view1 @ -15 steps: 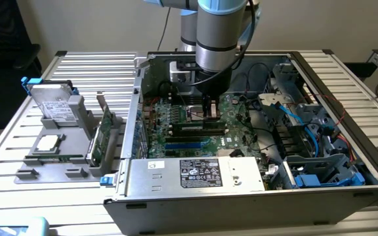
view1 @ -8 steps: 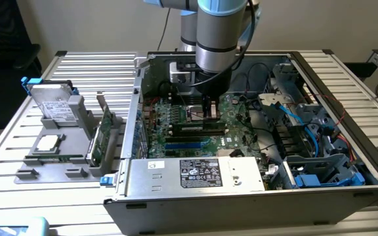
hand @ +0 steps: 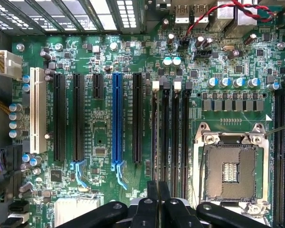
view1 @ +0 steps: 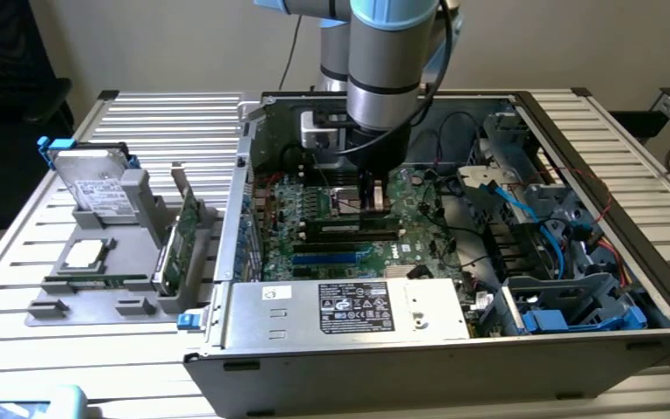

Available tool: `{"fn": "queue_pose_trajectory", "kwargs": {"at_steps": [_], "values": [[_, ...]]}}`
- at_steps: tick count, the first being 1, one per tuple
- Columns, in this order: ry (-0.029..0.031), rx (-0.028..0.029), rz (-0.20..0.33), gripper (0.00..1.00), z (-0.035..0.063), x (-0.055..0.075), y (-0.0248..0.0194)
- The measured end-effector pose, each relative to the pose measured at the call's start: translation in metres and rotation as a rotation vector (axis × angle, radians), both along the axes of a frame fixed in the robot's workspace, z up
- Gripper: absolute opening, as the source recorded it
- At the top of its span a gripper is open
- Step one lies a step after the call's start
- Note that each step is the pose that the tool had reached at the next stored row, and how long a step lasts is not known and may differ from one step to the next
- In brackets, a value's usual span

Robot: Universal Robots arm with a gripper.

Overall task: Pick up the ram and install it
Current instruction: 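Insert the ram into the slot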

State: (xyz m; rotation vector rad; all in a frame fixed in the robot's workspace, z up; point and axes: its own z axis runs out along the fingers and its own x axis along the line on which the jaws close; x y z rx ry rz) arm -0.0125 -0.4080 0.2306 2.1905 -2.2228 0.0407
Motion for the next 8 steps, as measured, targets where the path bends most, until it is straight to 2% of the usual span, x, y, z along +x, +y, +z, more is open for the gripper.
{"fn": "queue_pose_trajectory", "kwargs": {"at_steps": [8], "values": [[0.0013,0.0018,0.000,0.13,-0.0001,0.0000,-0.0010]]}}
